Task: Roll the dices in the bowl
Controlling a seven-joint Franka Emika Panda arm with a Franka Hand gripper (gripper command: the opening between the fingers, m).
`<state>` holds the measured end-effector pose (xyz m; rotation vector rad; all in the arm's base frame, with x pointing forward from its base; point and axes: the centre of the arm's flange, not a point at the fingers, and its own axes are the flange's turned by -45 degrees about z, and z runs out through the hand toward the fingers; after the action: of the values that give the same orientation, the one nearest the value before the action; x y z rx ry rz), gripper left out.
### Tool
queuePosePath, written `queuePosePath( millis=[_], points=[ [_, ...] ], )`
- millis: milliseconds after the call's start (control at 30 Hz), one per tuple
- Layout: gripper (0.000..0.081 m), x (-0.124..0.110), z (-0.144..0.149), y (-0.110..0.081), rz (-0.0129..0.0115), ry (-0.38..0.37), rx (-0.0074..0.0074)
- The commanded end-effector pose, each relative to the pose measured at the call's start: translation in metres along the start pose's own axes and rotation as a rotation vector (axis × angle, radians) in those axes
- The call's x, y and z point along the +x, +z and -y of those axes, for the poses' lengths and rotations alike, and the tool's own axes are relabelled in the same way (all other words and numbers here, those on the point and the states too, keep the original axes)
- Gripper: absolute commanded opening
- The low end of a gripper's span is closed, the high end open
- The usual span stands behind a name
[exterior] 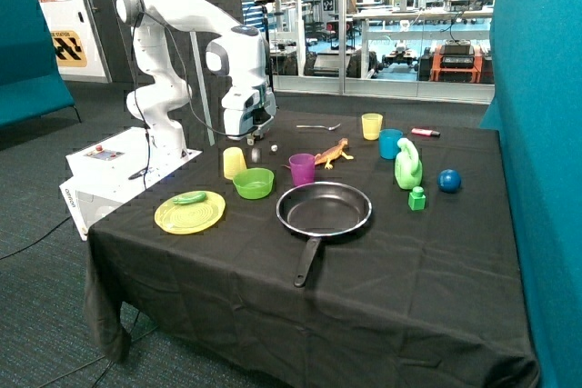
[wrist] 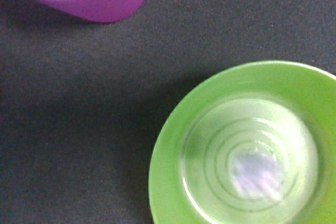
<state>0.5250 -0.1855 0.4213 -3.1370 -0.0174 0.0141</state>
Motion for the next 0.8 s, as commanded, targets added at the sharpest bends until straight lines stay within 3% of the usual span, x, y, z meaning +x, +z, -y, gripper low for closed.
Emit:
queuePosePath(
  millis=[0, 633, 767],
  points=[
    [0.0530, -0.008, 0.003, 0.002, -0.0089, 0.002, -0.0045],
    [0.0526, 0.000, 0.020, 0.001, -0.0089, -0.038, -0.0047],
    [0.0569, 0.000, 0.032, 0.003, -0.0088, -0.055, -0.0048]
  ],
)
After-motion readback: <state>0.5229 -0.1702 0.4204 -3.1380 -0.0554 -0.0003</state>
